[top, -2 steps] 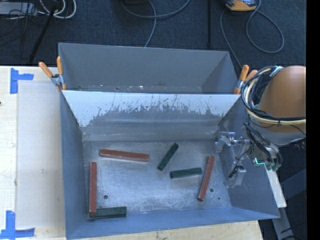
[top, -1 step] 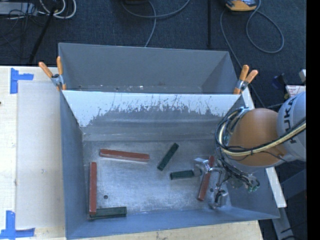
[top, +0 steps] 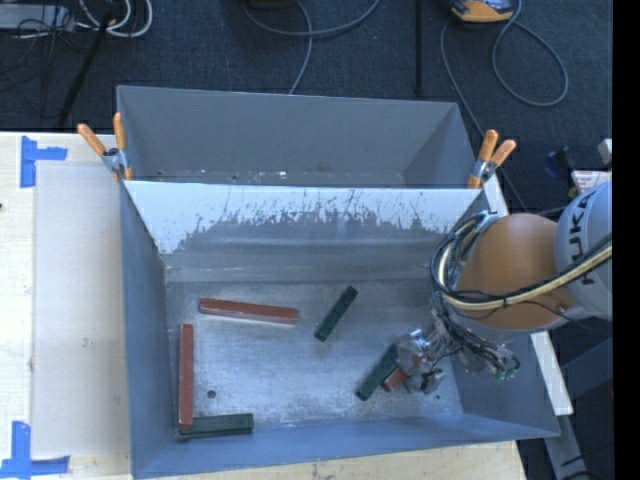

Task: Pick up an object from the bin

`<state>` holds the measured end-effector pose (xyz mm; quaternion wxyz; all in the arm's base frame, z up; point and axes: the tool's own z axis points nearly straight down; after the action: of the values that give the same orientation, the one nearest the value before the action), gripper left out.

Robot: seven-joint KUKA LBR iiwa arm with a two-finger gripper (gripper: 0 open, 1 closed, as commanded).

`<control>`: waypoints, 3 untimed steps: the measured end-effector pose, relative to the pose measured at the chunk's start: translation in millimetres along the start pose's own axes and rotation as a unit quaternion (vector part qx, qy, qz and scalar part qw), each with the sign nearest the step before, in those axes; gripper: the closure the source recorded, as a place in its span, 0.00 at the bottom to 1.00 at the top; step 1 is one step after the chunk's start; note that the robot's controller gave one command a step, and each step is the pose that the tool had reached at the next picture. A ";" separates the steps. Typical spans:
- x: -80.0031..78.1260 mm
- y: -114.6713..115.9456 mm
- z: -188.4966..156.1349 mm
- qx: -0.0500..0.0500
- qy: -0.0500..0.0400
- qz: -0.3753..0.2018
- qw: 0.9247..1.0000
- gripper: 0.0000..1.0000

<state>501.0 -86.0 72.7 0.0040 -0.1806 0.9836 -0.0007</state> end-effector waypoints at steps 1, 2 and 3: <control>3.0 0.6 2.9 -0.002 0.004 0.000 1.000 0.00; -22.7 -41.0 3.0 0.000 0.002 0.016 1.000 0.00; -21.9 -38.4 3.1 -0.002 0.003 0.014 1.000 1.00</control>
Offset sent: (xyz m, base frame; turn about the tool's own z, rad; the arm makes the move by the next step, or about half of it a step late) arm 0.0000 0.0000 0.0000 0.0000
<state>535.2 -114.1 69.8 0.0007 -0.1665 0.9860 0.0009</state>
